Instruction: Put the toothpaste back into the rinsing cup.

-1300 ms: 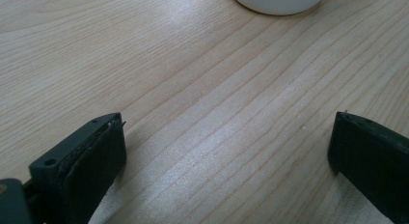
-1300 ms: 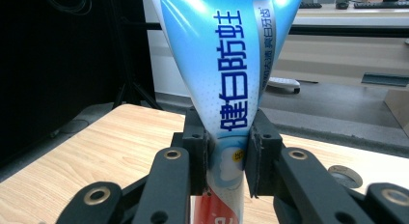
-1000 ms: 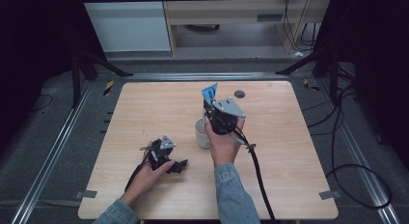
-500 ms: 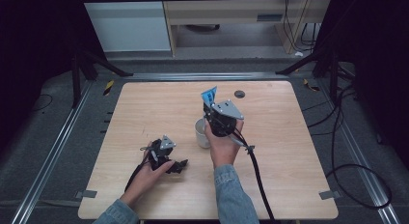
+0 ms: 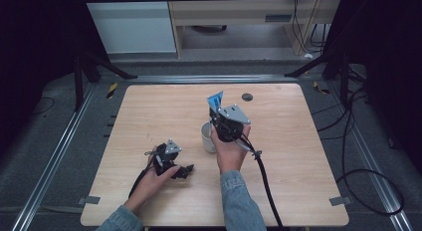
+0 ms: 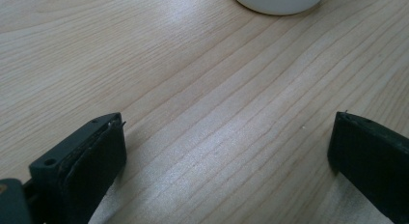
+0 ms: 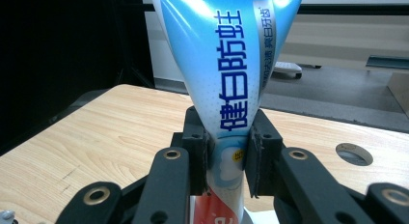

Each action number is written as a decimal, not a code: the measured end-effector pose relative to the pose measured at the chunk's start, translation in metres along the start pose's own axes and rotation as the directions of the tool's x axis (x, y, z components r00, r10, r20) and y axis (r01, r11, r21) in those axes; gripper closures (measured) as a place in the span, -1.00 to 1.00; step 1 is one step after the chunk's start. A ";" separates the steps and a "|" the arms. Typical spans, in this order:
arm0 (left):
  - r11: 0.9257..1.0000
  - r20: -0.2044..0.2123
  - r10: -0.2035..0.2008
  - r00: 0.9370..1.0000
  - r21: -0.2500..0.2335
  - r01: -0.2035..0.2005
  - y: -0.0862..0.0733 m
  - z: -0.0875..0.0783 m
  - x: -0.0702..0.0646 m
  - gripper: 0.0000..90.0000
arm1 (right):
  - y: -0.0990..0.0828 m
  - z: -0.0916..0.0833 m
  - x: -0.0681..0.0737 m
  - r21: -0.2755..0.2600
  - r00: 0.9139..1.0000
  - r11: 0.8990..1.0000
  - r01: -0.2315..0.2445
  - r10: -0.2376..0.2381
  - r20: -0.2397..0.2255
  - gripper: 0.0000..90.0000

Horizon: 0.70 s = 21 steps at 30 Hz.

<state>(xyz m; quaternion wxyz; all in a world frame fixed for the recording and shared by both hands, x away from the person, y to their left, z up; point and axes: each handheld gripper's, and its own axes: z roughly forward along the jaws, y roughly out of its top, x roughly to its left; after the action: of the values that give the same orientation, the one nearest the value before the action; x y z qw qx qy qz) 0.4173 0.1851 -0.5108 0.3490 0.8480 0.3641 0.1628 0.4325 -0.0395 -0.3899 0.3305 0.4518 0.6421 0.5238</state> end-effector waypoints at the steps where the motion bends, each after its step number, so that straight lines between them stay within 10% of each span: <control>1: 1.000 0.000 0.000 1.000 0.000 0.000 0.000 0.000 0.000 -1.00 | -0.001 0.001 0.000 0.000 1.000 1.000 -0.001 0.001 -0.001 0.63; 21: 1.000 0.002 0.000 1.000 0.004 0.000 0.000 0.000 0.000 -1.00 | -0.015 0.006 -0.002 0.037 1.000 0.999 -0.025 0.025 -0.014 0.63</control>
<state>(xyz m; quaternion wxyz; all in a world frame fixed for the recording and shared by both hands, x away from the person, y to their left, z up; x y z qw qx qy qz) 0.4172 0.1852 -0.5106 0.3478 0.8489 0.3639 0.1615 0.4352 -0.0396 -0.4063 0.3108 0.4620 0.6485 0.5191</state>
